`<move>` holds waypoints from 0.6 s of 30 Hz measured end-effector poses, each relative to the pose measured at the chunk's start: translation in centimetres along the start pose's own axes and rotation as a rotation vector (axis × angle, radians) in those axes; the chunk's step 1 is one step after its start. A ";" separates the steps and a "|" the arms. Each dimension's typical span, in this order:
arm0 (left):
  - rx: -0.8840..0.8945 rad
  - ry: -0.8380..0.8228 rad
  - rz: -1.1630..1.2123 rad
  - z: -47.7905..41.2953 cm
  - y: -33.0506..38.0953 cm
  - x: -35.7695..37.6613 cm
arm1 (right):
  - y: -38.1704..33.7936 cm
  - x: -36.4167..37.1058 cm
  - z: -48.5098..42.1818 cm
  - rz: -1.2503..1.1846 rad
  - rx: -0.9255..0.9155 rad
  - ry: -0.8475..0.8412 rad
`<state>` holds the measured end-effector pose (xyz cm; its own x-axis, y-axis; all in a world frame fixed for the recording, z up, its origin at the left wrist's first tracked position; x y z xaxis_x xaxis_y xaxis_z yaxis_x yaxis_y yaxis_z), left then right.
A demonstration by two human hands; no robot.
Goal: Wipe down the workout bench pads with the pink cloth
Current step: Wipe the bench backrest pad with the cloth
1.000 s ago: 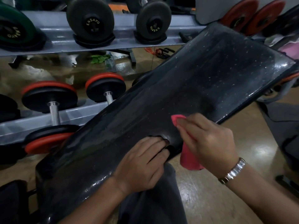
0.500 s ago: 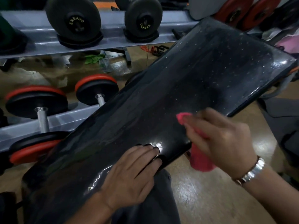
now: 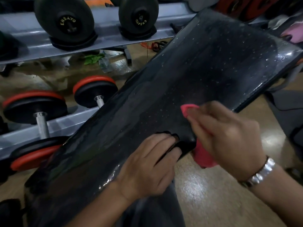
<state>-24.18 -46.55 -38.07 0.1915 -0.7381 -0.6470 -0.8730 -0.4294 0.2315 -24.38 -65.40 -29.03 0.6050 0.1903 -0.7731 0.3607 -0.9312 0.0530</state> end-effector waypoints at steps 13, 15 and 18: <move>0.020 -0.031 -0.059 0.3 -0.3 0.9 | 2.0 -0.7 -0.4 -0.095 -0.153 -0.069; 0.013 -0.031 -0.057 0.3 -0.3 0.9 | 3.7 -1.5 -1.6 -0.083 -0.113 -0.052; 0.001 -0.029 -0.055 0.3 -0.3 0.9 | 5.2 -2.0 -3.0 -0.063 0.051 0.046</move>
<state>-23.87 -46.91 -38.92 0.2261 -0.6982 -0.6793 -0.8620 -0.4682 0.1944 -21.56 -69.63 -25.29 0.6146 0.2615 -0.7443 0.3632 -0.9313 -0.0273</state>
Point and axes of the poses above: each hand's wrist, its own z-axis away from the middle knuckle, its own x-axis out of the palm, y = z × x, the point moved 2 cm from there along -z, towards the middle knuckle, and after that the axes turned 2 degrees about -z, right-handed, at the moved point
